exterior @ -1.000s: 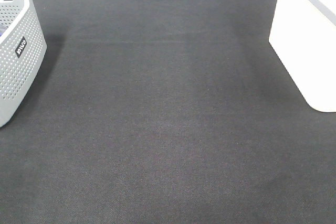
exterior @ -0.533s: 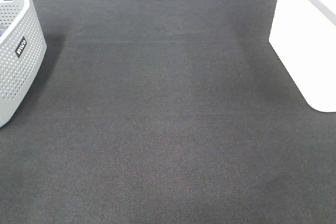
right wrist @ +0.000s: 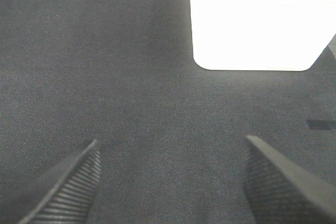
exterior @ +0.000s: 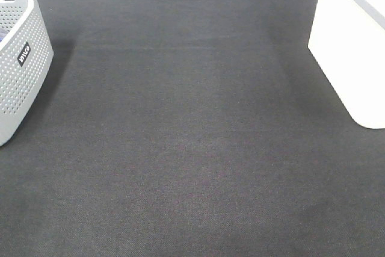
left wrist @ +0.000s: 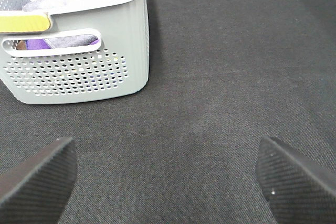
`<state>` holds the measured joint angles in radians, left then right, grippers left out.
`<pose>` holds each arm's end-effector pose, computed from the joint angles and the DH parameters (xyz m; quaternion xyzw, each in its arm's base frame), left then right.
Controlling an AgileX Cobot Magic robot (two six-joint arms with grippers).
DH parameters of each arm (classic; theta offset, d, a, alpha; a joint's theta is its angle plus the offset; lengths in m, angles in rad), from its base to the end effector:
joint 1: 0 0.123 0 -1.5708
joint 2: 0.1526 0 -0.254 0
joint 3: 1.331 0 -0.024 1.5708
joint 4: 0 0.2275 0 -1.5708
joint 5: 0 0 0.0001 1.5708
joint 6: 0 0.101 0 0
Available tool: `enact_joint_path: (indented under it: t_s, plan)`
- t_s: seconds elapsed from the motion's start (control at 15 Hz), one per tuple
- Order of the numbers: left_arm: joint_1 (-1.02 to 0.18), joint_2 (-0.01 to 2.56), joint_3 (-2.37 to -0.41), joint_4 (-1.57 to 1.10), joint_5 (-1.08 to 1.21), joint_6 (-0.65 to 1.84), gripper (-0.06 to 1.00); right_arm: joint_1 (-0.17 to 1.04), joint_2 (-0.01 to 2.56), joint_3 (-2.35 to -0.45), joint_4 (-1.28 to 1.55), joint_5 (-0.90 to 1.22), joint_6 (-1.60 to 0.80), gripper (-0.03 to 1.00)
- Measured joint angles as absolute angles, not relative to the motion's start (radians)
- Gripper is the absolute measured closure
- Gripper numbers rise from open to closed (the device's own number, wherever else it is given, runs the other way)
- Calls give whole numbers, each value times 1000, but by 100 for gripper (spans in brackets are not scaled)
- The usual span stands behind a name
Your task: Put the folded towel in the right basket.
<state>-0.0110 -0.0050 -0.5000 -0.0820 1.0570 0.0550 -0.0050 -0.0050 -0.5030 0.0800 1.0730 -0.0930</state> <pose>0.0141 -0.0074 0.2621 0.0297 0.8497 -0.0294 0.5256 0.0132 0.0070 0.2615 -0.0395 0.8528 0.0145 0.5206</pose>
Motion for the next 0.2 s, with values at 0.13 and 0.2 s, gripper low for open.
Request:
enact_joint_path:
  t_s: [0.13, 0.2]
  plan:
    - [-11, -5, -500, -82, 1057, 55, 7, -5, -6, -503, 80, 1073, -93, 27]
    - [-11, -5, -500, -82, 1057, 55, 7, -5, -6, -503, 81, 1073, -93, 27]
